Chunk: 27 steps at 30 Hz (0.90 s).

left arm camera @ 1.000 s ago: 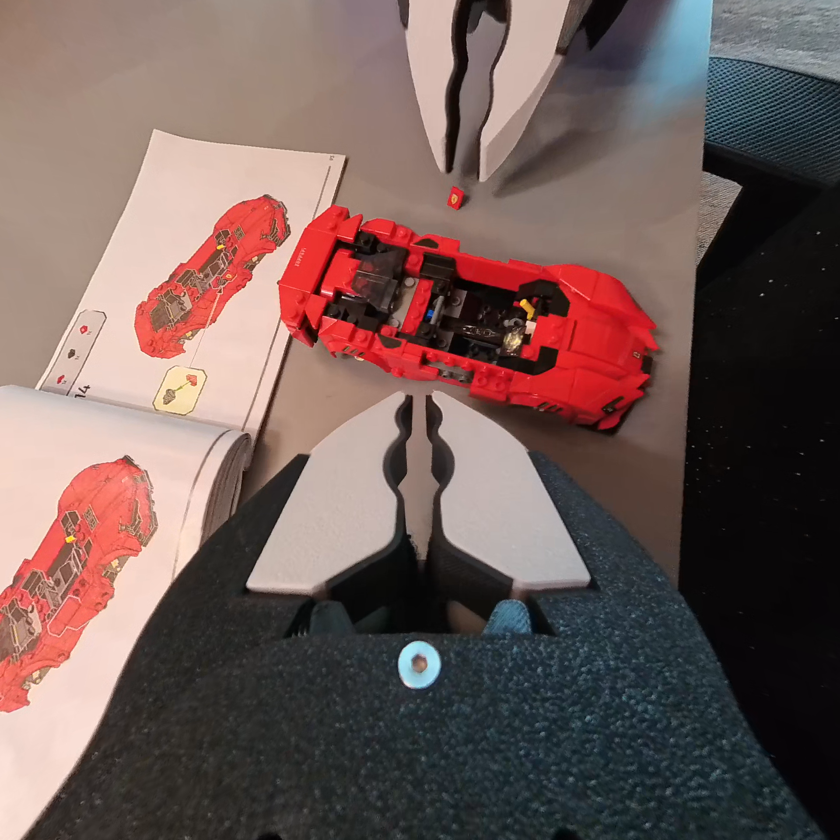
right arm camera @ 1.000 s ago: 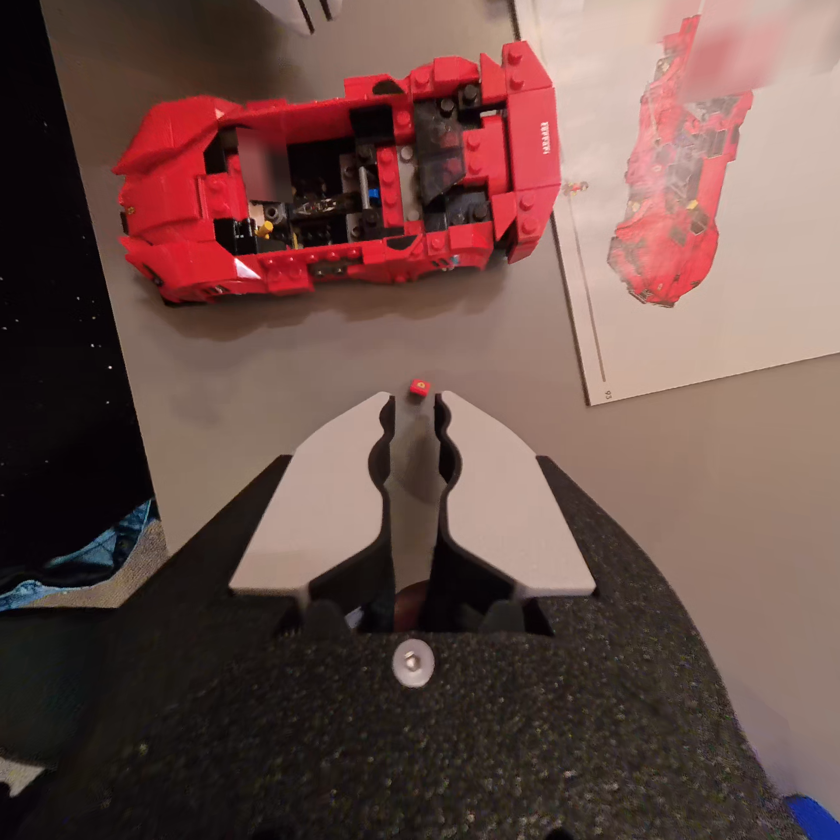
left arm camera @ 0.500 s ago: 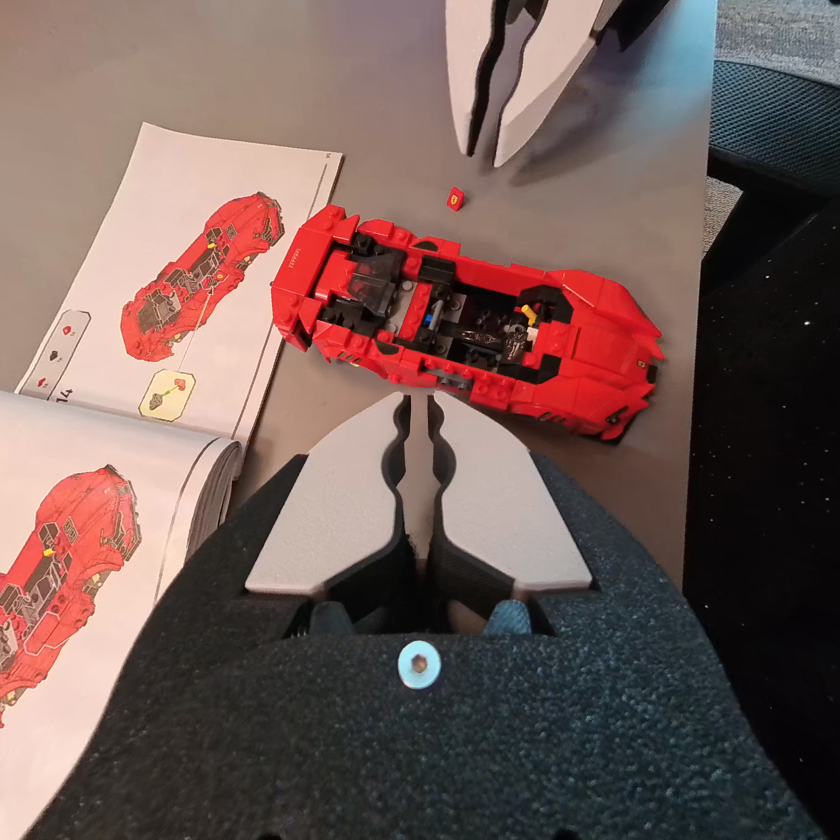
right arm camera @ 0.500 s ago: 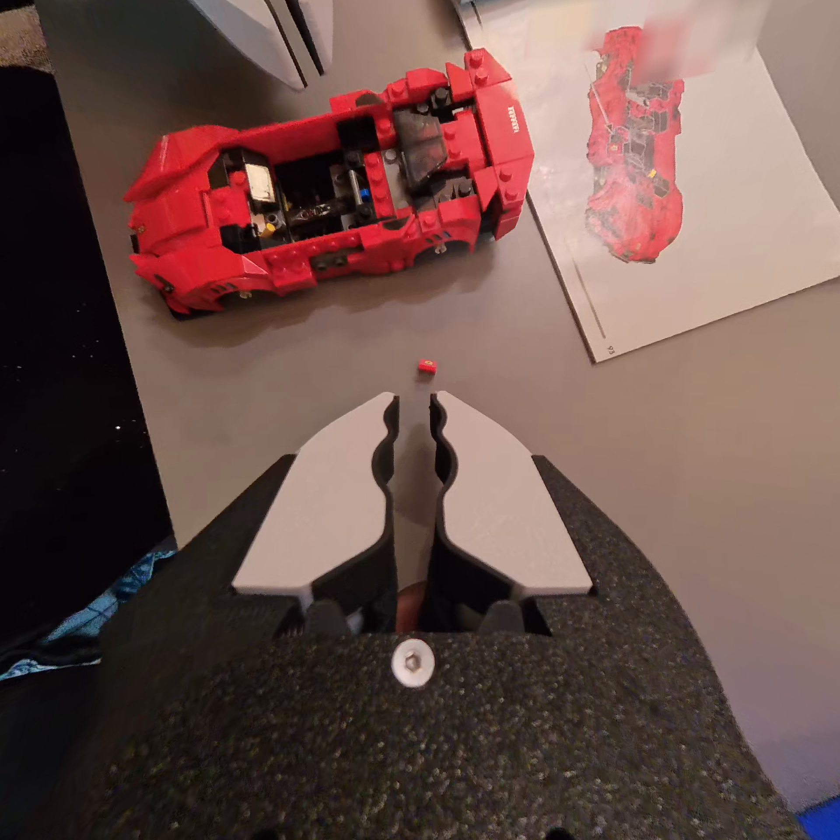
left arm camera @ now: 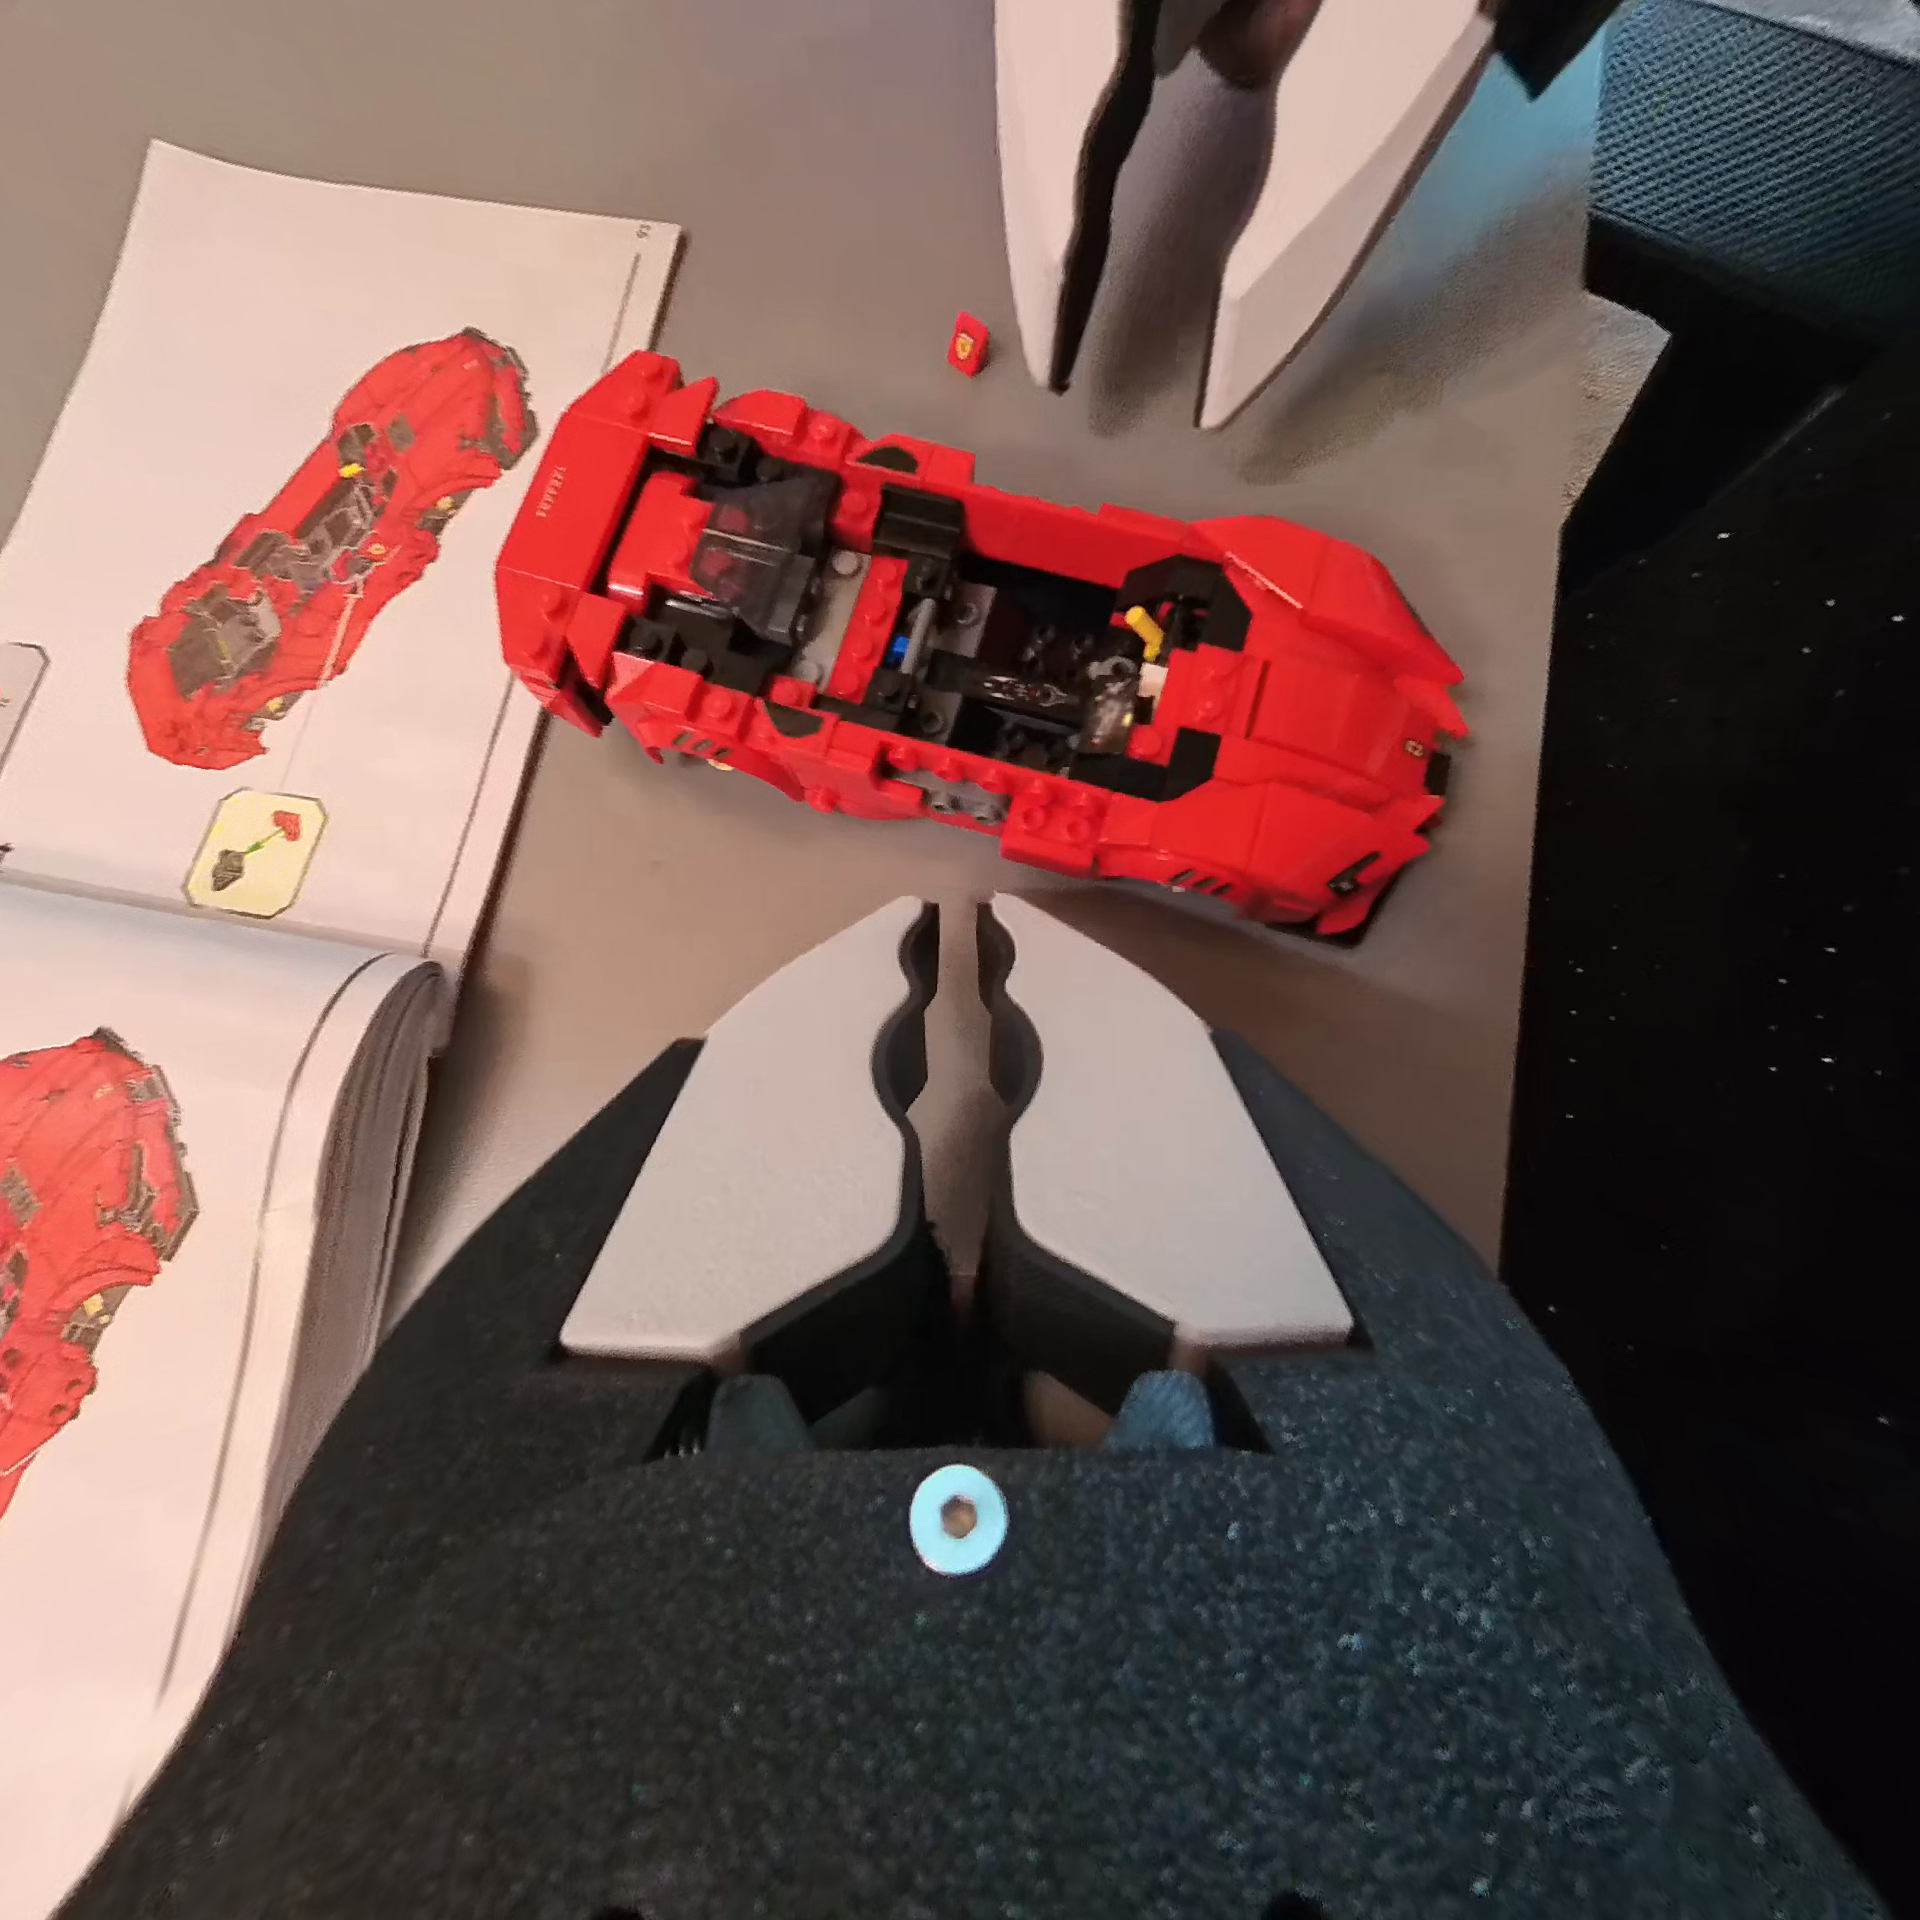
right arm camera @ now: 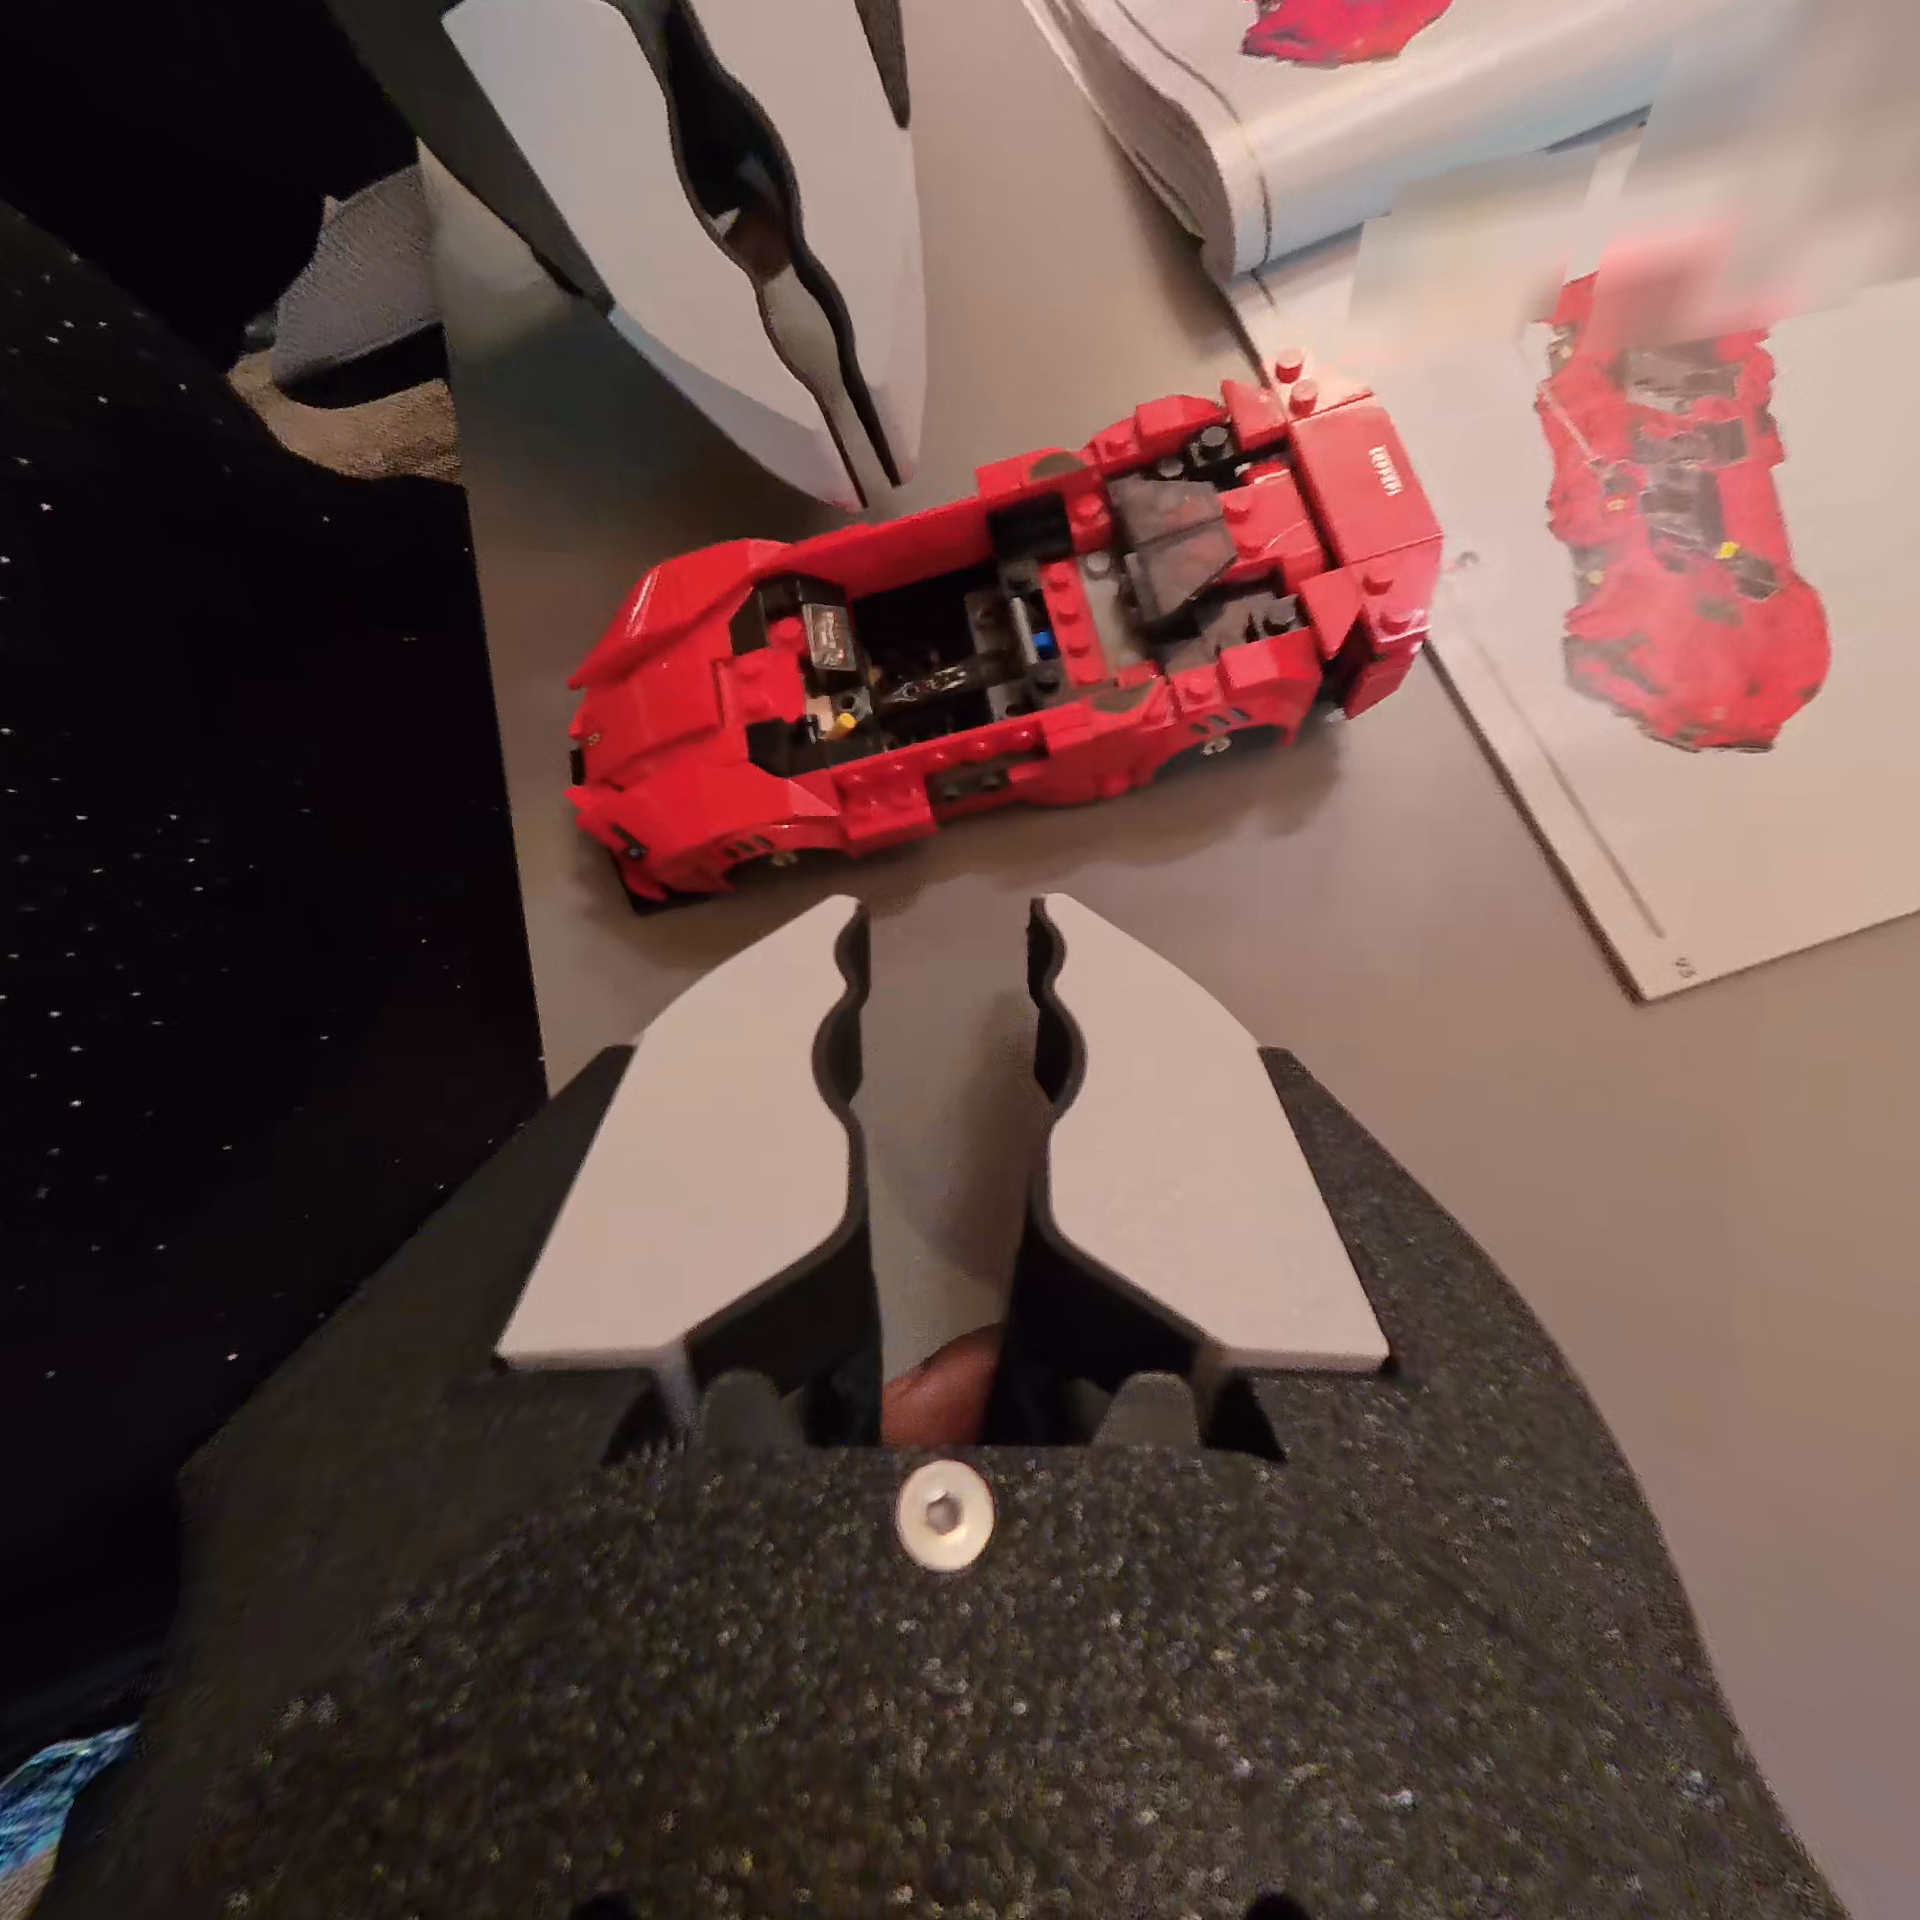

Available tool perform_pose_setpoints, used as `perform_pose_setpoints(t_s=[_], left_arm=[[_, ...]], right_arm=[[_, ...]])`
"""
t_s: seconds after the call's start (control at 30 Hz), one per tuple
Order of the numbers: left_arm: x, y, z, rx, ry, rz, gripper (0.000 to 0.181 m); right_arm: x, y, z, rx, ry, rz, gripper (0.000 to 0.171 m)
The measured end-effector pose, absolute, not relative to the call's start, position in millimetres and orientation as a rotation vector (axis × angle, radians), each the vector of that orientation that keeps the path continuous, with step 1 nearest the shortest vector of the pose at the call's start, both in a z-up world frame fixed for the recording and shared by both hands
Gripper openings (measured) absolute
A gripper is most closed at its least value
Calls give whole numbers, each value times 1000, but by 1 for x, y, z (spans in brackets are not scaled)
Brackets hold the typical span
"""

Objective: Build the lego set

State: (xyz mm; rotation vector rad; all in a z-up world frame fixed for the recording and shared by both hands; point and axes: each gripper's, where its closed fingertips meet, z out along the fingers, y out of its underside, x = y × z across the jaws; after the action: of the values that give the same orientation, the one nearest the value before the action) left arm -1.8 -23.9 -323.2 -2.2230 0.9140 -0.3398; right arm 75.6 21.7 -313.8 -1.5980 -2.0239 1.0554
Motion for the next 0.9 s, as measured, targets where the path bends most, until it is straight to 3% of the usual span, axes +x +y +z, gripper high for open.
perform_pose_setpoints(t_s=[0.2,0.37,0.6,0.67,0.7,0.77,0.8,0.9], left_arm=[[2,-25,-323,-2221,911,-338,8],[-9,-13,-315,-2221,742,-273,36],[-11,-12,-310,-2211,706,-240,42],[-13,-8,-308,-2220,682,-242,49],[-15,-5,-306,-2231,661,-258,62],[-17,4,-302,-2264,591,-282,114],[-20,8,-301,-2278,557,-268,131],[-24,17,-288,-2239,499,-196,146]], right_arm=[[81,32,-313,-1636,-1946,989,30],[94,54,-318,-1710,-1837,785,29],[89,65,-312,-1706,-1724,747,20],[91,67,-302,-1693,-1684,734,31],[92,68,-302,-1702,-1668,728,41],[95,69,-304,-1745,-1634,709,73],[98,70,-307,-1770,-1615,688,85],[104,69,-304,-1785,-1566,633,107]])
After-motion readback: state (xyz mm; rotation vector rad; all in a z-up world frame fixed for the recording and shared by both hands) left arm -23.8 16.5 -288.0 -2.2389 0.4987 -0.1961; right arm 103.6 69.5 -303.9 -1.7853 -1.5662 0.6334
